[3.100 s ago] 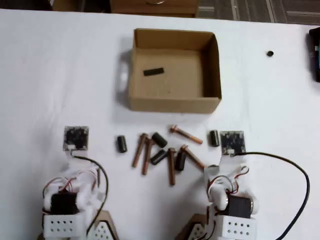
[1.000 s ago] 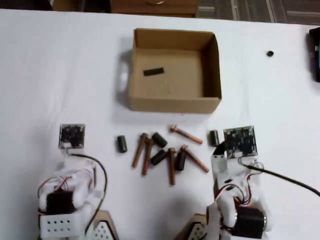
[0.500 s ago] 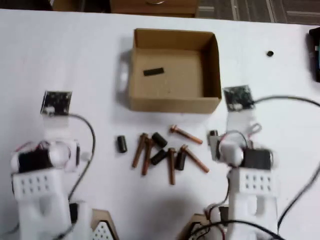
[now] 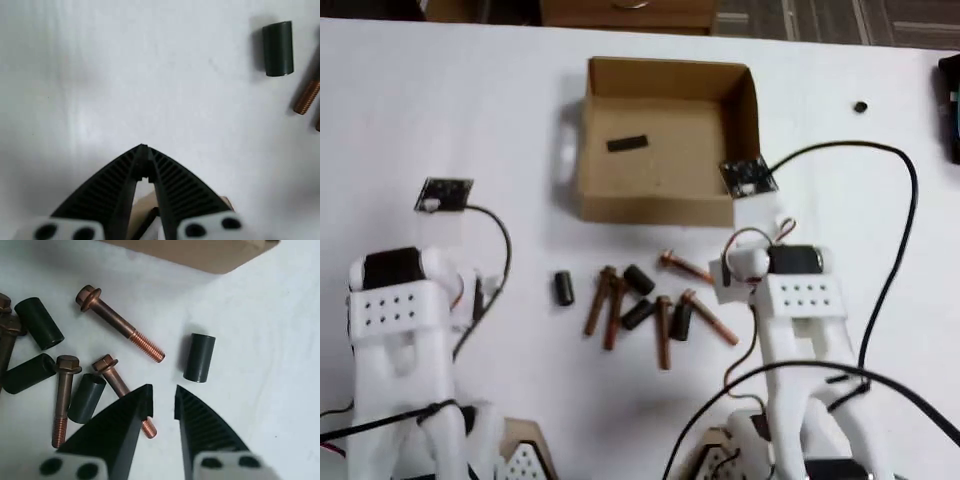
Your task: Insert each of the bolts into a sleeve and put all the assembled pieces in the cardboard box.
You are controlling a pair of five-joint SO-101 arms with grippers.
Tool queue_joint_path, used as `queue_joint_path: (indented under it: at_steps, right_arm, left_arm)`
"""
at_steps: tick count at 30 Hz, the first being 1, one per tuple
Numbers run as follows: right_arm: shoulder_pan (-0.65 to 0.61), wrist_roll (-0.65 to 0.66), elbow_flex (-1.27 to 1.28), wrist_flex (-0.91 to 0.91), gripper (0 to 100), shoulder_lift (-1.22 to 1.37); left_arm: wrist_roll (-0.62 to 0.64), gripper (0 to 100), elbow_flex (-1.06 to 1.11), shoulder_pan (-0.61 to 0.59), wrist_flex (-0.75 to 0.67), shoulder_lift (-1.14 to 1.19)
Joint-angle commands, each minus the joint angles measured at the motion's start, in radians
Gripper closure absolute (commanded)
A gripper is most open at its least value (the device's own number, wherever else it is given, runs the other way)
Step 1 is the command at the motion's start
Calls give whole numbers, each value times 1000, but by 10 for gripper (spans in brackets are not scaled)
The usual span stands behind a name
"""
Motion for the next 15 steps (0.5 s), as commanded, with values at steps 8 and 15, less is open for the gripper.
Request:
queue_joint_path:
  at_steps: [8,15]
  right_arm:
    - [76,3,-78,-140,884,194]
    - [105,3,-181,-136,885,397]
  left_arm:
    - [-2,978,-27,-8,-15,5]
    - [0,978,12,-8,-14,3]
